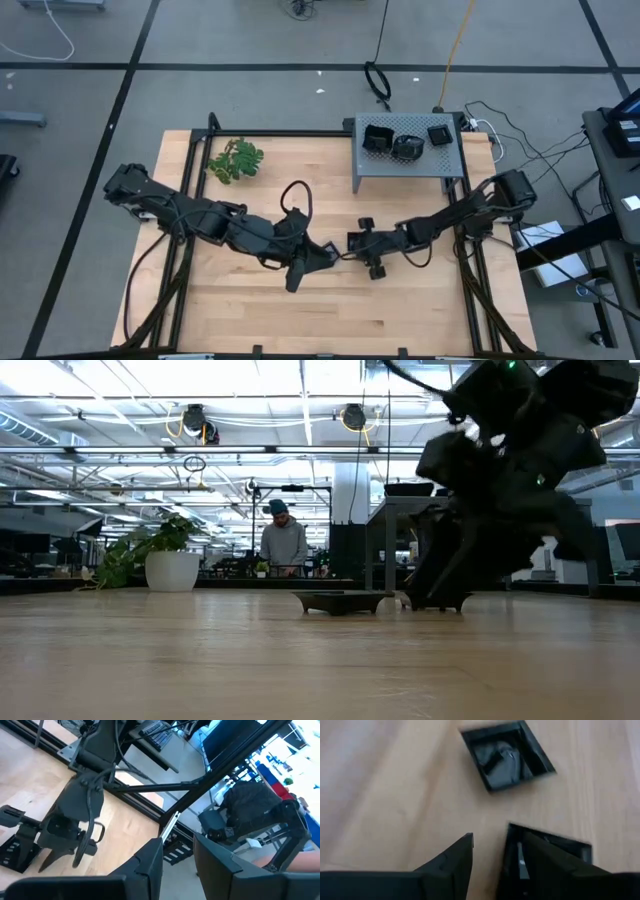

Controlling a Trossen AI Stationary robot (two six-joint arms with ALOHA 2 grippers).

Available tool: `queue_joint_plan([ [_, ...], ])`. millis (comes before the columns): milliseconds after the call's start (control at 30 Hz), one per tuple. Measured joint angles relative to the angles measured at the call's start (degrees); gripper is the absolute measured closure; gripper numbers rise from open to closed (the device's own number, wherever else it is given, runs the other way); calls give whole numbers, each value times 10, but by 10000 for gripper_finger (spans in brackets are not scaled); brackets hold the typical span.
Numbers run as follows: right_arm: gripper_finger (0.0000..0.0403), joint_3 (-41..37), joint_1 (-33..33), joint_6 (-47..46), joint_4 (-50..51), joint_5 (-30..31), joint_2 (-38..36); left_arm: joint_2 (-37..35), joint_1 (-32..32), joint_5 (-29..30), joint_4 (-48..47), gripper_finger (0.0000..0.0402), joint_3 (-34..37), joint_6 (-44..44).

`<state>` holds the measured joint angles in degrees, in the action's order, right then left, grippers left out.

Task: Pick & Place Mini shaped plates
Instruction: Stack the square plate on top of the square plates on the shelf

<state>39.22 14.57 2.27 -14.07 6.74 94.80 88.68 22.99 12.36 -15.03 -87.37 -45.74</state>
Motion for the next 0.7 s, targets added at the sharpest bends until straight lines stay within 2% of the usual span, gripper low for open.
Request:
queue_joint_plan([
  [133,257,1,2,-3,-1,46,21,0,-1,2,1,291,0,4],
  [267,276,1,4,-38,-1,51,25,0,-1,1,1,291,0,5],
  [400,315,0,13,-39,-1,55,21,0,0,1,1,291,0,6],
  [567,386,0,27,-33,-4,57,16,0,0,1,0,291,0,20],
  [700,394,-1,38,-44,0,63,-10,0,0,1,-2,291,0,19],
])
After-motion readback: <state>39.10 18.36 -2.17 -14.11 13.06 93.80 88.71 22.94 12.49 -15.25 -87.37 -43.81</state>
